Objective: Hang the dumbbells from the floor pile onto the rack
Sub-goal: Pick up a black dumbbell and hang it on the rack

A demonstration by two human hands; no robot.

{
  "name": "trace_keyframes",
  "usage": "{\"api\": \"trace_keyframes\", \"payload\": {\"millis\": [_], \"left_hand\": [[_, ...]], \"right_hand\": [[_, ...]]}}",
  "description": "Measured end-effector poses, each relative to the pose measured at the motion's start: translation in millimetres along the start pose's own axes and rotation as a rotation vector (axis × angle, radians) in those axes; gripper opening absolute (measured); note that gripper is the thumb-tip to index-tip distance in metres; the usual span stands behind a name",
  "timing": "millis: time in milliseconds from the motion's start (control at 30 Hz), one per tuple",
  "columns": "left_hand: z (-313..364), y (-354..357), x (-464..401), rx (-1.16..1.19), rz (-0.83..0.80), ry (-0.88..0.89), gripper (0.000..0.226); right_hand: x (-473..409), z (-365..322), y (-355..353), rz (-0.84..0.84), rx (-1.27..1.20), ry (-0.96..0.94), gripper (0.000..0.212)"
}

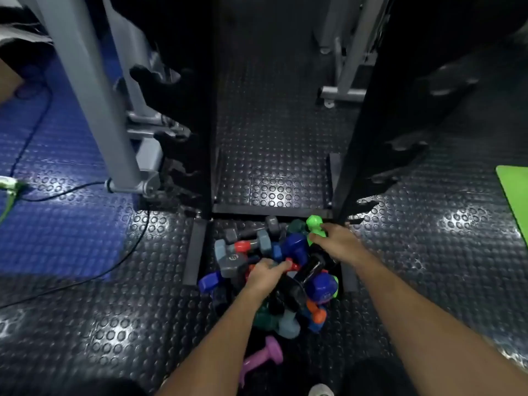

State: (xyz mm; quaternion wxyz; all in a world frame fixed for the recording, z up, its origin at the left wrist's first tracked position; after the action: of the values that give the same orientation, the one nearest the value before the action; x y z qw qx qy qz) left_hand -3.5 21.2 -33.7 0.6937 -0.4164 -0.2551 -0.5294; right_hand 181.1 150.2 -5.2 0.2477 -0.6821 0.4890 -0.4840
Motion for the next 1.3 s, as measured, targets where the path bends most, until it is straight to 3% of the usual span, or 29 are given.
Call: {"api": "trace_keyframes", "payload": {"millis": [133,200,367,500,633,1000,1167,1300], "left_hand": [[-16,17,-16,0.110,-0.069,-0.170,0.035],[-24,26,-17,0.127,-0.094,-0.260,0.042],[-38,43,-26,0.124,-0.192,-0.355,0.063],[-37,48,-26,0.098,-0.205,-0.337,0.035],[-39,51,-29,0.105,-0.172,-0.353,0.028],[-53,57,-34,0.292,-0.069,-0.309,0.025],[-56,61,-37,0.368,-0.102,-0.268,0.049],[-60,57,-36,0.401,-0.115,-0.233,0.040]], "right_hand": [[-16,33,22,-0.026,-0.018,0.097,0.044],[-24,47,34,-0.070,-0.030,0.123,0.042],[-39,70,56,-0.154,-0.031,0.114,0.066],[-40,71,62,-0.093,-0.072,0.088,0.046],[-39,68,62,-0.033,-0.051,0.046,0.029],[-30,68,56,0.038,-0.026,-0.001,0.027],[-29,64,53,0.033,-0.027,-0.018,0.023],[-28,57,51,0.044,-0.003,-0.047,0.022]]}}
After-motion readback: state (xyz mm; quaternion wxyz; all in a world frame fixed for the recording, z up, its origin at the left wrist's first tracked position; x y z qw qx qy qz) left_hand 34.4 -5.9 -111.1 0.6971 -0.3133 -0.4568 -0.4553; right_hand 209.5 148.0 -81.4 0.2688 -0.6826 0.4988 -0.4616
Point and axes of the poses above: each hand's wrist, its own x-axis away from the middle knuckle, its own y-axis out of the palm, z = x × y, the point moved 4 cm from there along -x, towards the middle knuckle, and after that the axes turned 13 degrees about z, right-handed, at the moved point
